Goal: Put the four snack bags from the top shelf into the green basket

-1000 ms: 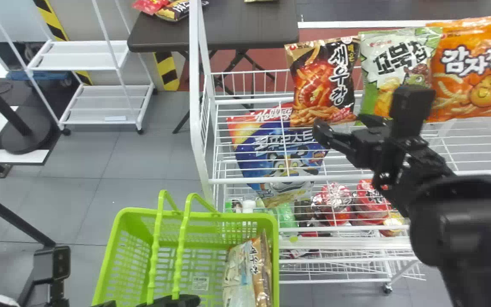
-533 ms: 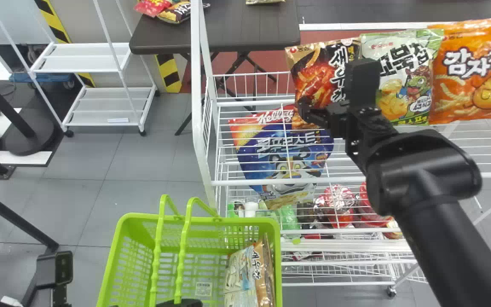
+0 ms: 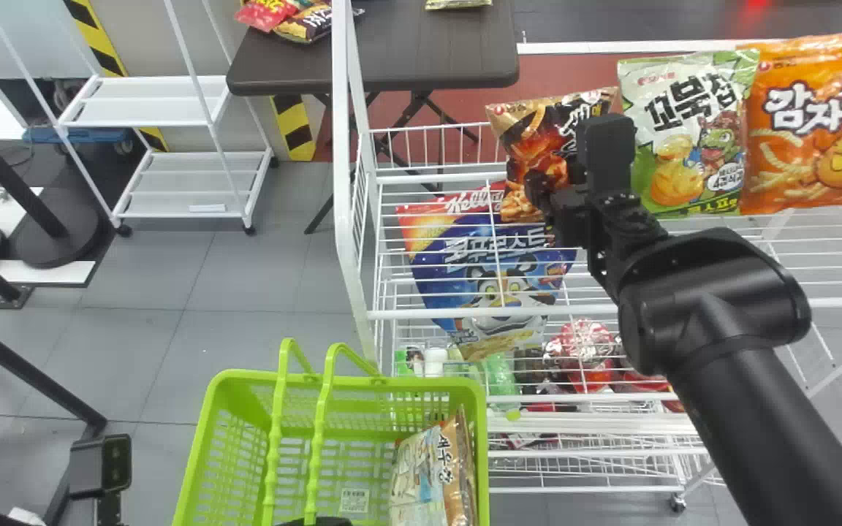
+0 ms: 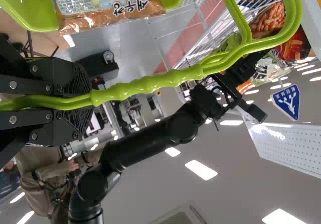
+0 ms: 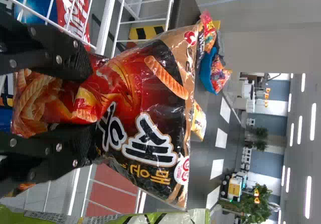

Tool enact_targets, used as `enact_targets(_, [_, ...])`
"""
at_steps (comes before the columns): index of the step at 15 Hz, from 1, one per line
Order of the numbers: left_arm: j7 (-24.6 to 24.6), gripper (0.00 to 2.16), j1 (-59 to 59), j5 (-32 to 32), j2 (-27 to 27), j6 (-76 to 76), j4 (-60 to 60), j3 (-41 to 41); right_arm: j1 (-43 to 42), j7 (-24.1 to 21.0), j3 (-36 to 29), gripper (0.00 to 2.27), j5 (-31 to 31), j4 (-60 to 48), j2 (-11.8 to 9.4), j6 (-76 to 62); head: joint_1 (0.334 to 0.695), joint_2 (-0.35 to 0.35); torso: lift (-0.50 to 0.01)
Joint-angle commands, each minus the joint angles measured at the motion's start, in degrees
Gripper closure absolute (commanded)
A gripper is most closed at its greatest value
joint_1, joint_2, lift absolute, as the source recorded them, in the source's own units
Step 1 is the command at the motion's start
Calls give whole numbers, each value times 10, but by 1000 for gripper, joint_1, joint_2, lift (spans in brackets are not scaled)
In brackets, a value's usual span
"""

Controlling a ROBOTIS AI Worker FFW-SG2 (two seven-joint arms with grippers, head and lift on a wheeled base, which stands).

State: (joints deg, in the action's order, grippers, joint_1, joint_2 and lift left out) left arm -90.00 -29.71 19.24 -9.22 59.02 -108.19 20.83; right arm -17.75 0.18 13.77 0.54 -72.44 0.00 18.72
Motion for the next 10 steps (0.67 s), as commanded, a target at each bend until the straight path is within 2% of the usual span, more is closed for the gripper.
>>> enact_targets(1, [-6,2145,0,0,0,0,0,0,21,3,-4,2260,0,-29,1,-10,695,89,0])
enact_targets(4, [-6,2145,-1,0,0,0,0,2,78,15,-8,2260,-3,-118,-3,-3,695,94,0])
enact_targets(9, [-6,2145,1,1,0,0,4,3,273,59,-30,2260,-20,-423,-12,122,695,111,0])
enact_targets(10, [-6,2145,1,1,0,0,4,2,316,69,-30,2260,-31,-476,-20,143,695,114,0])
